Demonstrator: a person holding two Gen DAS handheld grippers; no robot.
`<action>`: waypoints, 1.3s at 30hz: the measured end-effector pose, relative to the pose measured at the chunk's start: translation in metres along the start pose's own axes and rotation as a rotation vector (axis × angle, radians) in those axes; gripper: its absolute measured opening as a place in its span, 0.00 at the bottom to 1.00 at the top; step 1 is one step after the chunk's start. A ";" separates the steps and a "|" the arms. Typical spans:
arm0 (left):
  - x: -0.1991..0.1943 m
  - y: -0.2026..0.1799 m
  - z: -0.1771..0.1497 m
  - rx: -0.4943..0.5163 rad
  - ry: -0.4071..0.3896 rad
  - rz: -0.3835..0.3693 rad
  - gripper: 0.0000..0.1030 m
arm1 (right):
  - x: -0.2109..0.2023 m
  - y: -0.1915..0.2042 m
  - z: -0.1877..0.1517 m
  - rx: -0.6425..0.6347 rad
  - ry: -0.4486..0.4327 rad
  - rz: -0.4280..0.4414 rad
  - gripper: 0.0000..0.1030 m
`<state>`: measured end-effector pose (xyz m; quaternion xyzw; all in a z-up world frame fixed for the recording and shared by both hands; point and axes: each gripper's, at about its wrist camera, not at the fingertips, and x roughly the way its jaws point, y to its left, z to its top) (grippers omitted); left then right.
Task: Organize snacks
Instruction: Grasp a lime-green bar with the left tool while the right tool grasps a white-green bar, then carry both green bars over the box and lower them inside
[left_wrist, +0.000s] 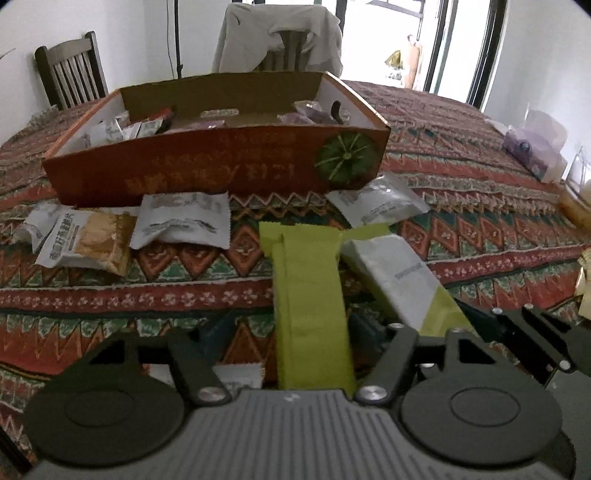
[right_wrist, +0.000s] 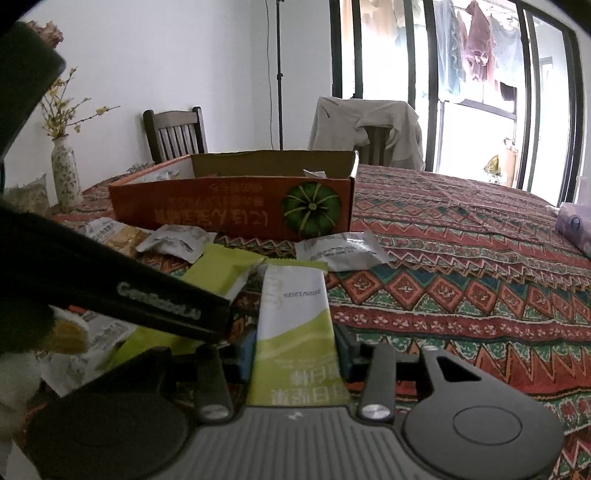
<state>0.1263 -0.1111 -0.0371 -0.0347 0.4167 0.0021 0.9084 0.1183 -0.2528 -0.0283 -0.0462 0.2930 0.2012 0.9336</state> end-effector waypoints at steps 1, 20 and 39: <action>0.000 0.000 0.000 0.001 -0.003 -0.009 0.55 | 0.000 -0.001 0.000 0.002 -0.001 0.002 0.41; -0.030 0.009 0.001 0.036 -0.107 -0.093 0.39 | -0.008 -0.005 0.001 0.042 -0.037 -0.012 0.36; -0.085 0.062 0.057 -0.068 -0.344 -0.103 0.38 | -0.018 0.016 0.074 -0.032 -0.212 -0.037 0.36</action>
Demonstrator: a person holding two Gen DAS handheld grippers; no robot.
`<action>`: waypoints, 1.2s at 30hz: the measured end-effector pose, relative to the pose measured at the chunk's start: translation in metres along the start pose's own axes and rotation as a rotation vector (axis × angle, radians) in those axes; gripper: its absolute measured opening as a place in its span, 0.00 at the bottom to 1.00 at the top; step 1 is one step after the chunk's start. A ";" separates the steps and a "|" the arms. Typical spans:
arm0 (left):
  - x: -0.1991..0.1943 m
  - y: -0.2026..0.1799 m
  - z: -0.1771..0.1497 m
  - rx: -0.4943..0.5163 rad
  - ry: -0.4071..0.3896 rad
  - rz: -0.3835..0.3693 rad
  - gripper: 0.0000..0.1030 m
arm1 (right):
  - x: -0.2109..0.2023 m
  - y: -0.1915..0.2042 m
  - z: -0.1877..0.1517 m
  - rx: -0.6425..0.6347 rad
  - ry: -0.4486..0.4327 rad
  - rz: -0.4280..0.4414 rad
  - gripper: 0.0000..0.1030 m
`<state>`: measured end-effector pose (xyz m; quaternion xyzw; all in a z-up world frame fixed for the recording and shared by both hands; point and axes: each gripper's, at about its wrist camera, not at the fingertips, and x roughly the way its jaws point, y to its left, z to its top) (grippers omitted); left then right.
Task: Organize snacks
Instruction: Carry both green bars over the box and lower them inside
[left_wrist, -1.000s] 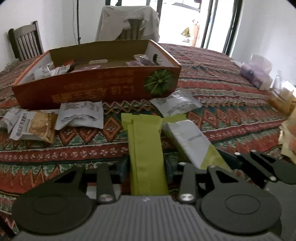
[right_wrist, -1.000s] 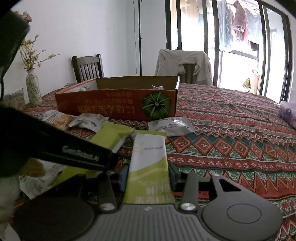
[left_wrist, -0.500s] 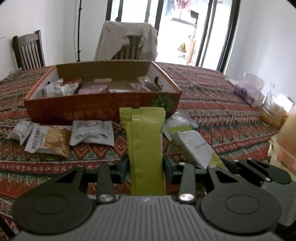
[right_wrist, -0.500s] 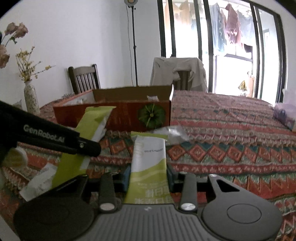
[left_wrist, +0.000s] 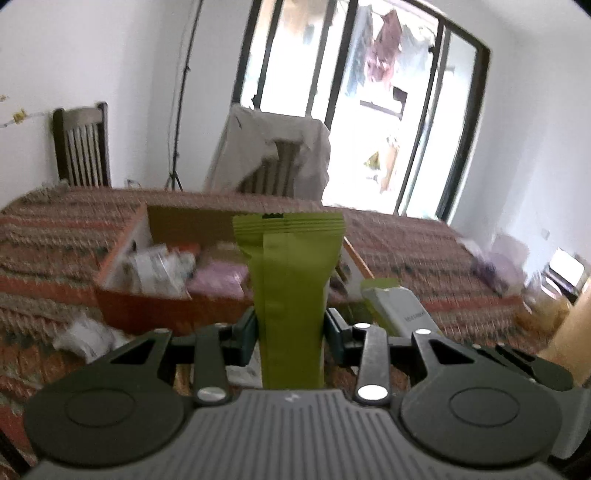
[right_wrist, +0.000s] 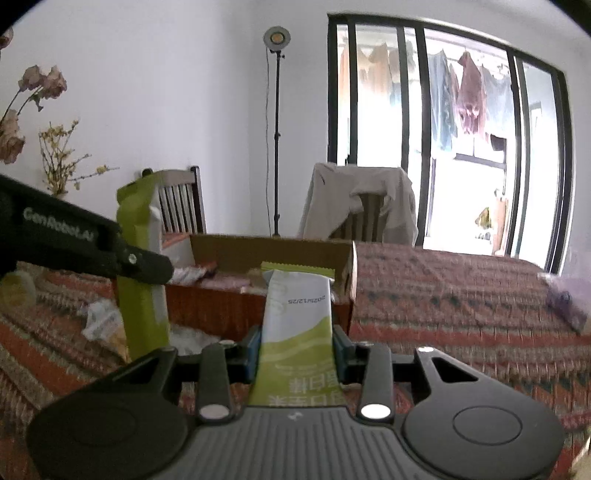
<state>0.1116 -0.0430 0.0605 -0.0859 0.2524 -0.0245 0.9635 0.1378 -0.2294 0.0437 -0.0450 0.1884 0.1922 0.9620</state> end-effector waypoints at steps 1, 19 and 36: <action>-0.001 0.003 0.005 -0.003 -0.016 0.005 0.38 | 0.003 0.001 0.005 -0.002 -0.007 0.000 0.36; 0.061 0.062 0.074 -0.070 -0.080 0.116 0.38 | 0.105 0.016 0.076 0.044 -0.042 -0.038 0.36; 0.128 0.078 0.032 -0.053 -0.096 0.144 0.40 | 0.173 0.017 0.040 0.037 0.013 -0.043 0.37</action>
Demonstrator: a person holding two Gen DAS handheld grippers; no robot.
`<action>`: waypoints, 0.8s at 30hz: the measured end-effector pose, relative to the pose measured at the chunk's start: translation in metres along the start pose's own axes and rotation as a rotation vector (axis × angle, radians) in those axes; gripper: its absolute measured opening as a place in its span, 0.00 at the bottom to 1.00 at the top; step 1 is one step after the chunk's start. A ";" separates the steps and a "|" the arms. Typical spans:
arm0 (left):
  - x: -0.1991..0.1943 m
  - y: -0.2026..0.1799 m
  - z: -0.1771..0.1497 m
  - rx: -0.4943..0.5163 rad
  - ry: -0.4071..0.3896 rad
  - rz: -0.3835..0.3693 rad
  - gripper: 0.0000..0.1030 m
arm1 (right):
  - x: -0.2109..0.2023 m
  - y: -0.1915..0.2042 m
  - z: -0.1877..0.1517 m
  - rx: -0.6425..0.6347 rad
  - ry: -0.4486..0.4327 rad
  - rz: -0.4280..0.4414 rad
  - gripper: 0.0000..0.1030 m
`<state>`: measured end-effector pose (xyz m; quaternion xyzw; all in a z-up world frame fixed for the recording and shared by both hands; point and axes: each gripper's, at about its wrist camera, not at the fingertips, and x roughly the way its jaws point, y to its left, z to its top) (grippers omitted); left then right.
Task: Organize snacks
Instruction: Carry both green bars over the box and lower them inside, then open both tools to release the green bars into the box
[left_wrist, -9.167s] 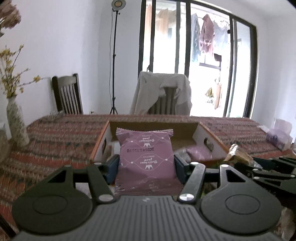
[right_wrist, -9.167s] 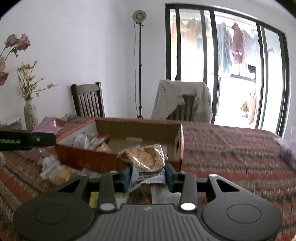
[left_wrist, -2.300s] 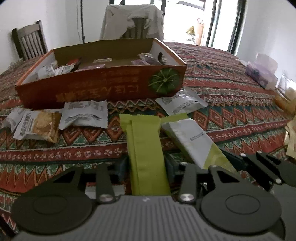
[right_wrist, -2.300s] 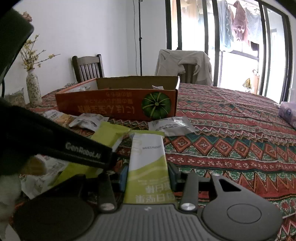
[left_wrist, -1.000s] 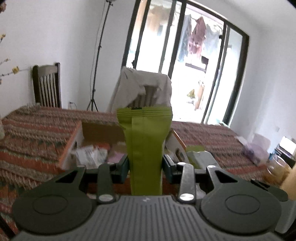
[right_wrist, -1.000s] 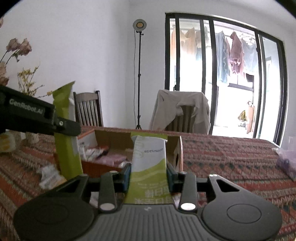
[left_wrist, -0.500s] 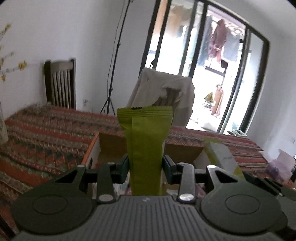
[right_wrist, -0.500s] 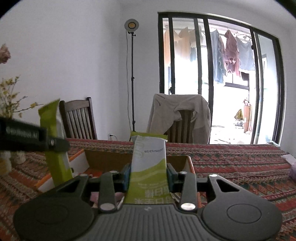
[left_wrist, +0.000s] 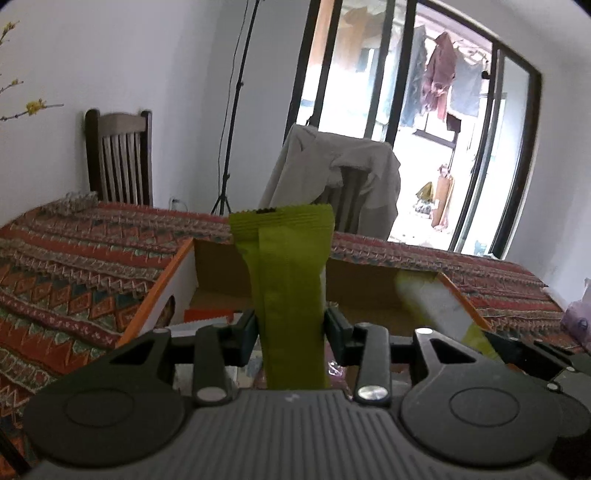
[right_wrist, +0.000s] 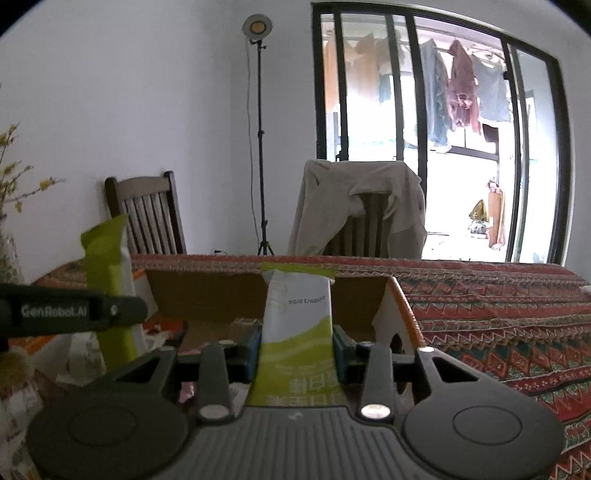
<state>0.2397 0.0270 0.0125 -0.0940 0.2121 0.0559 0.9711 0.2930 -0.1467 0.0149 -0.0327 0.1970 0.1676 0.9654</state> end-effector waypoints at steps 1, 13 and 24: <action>0.000 0.000 -0.002 0.001 -0.011 -0.001 0.41 | 0.001 0.000 -0.001 -0.007 0.004 -0.002 0.38; -0.007 0.005 -0.008 -0.068 -0.102 0.027 1.00 | -0.005 -0.008 0.000 0.042 -0.023 -0.006 1.00; 0.000 0.013 -0.011 -0.097 -0.078 0.036 1.00 | 0.000 -0.012 -0.002 0.061 -0.002 -0.014 1.00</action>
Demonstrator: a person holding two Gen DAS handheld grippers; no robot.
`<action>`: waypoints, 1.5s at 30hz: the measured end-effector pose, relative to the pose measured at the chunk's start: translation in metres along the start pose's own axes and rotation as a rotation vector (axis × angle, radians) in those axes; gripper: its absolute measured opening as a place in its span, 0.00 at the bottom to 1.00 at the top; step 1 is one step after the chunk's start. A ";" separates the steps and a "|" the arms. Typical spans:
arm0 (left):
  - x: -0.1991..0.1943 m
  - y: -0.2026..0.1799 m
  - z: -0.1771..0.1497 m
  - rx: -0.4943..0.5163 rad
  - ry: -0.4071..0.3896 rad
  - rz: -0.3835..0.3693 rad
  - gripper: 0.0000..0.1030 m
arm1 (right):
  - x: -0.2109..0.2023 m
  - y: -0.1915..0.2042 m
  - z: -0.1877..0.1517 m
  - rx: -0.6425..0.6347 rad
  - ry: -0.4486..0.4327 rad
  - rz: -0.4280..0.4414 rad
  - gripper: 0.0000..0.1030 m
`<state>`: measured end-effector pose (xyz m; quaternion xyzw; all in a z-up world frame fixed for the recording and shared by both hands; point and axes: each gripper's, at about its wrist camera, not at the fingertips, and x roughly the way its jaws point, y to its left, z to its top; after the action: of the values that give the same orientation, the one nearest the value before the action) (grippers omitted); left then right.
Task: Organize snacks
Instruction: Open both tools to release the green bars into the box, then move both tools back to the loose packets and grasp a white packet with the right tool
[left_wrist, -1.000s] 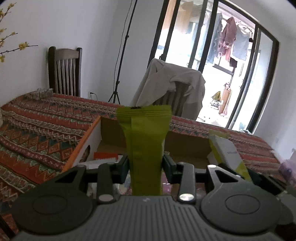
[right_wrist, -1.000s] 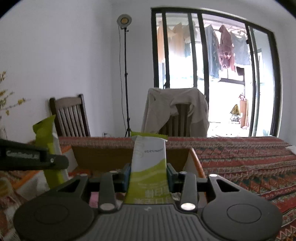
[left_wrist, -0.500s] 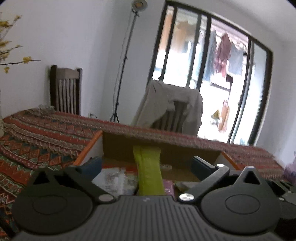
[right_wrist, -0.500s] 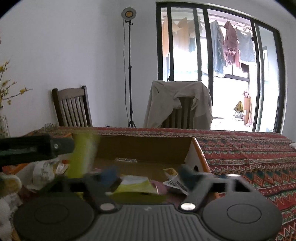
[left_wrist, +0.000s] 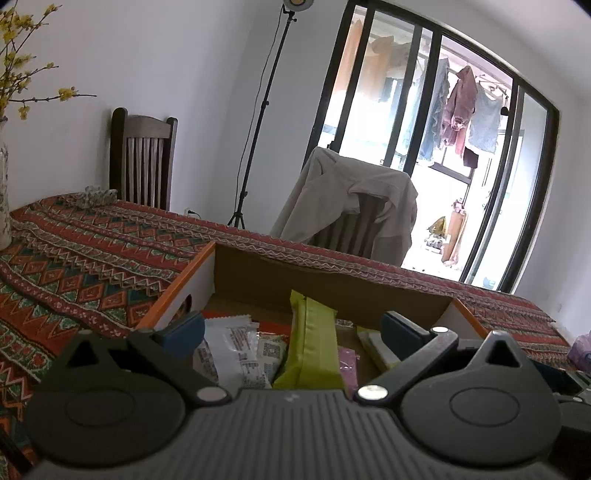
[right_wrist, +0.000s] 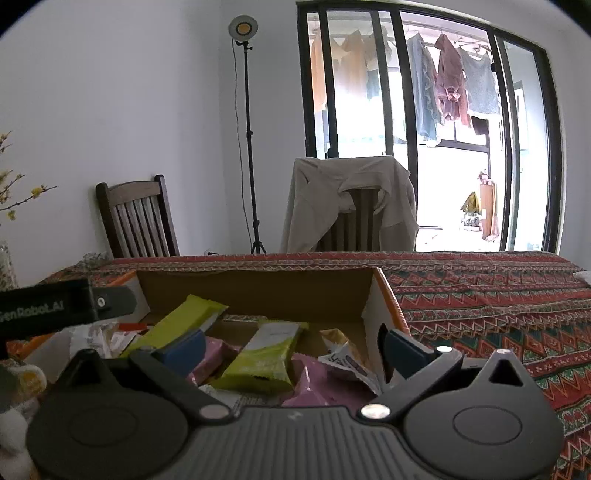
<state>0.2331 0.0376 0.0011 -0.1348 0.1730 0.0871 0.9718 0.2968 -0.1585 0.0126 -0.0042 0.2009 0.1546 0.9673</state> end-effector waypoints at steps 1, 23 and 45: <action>0.000 0.000 0.000 -0.001 -0.001 0.000 1.00 | 0.000 0.000 0.000 -0.001 0.000 0.000 1.00; -0.077 0.008 0.020 -0.003 -0.055 0.005 1.00 | -0.058 0.017 0.012 -0.041 0.006 -0.009 1.00; -0.165 0.064 -0.019 0.039 0.031 0.006 1.00 | -0.138 0.064 -0.045 -0.093 0.137 0.026 1.00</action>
<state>0.0609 0.0722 0.0290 -0.1165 0.1901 0.0843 0.9712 0.1398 -0.1419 0.0288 -0.0573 0.2591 0.1756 0.9480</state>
